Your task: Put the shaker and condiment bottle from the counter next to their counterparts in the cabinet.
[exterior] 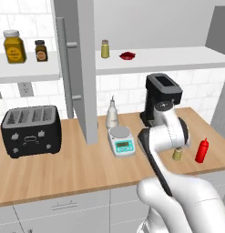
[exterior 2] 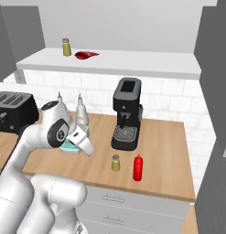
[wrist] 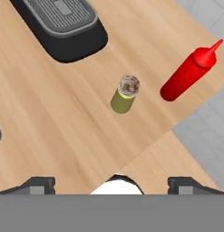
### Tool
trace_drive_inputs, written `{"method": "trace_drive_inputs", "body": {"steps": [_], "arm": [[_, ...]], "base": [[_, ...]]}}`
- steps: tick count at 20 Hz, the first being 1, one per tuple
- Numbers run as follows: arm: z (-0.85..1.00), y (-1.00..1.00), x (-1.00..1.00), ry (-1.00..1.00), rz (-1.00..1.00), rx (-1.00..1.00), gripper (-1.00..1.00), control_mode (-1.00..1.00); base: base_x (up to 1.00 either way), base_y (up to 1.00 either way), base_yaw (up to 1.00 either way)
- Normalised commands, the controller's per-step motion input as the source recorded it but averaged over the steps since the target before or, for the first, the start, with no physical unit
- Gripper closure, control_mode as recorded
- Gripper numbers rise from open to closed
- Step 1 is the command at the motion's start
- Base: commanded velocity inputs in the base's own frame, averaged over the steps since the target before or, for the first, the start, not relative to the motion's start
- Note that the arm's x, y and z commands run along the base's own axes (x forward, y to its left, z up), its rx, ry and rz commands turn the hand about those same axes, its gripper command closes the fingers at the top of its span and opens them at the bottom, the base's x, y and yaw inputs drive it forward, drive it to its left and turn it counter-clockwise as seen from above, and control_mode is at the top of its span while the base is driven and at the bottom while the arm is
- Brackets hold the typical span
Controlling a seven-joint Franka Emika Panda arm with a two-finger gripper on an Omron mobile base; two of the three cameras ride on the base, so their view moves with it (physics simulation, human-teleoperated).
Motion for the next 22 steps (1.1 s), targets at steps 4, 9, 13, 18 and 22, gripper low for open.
{"method": "trace_drive_inputs", "body": {"steps": [4,9,13,18,22], "arm": [[-0.60,0.00,-0.08,-0.47,-0.20,-0.10,-1.00,-1.00],[-0.52,0.04,-0.18,-0.26,-0.08,-0.29,-1.00,-1.00],[-0.50,0.01,-0.19,-0.19,-0.11,-0.25,-1.00,-1.00],[-0.82,-0.11,0.00,-0.44,-0.06,-0.25,-1.00,-1.00],[-0.63,-0.56,-0.03,-0.38,-0.01,-0.05,-1.00,-1.00]], "base": [[0.00,0.00,0.00],[0.00,0.00,0.00],[0.00,0.00,0.00],[0.00,0.00,0.00],[0.00,0.00,0.00]]}}
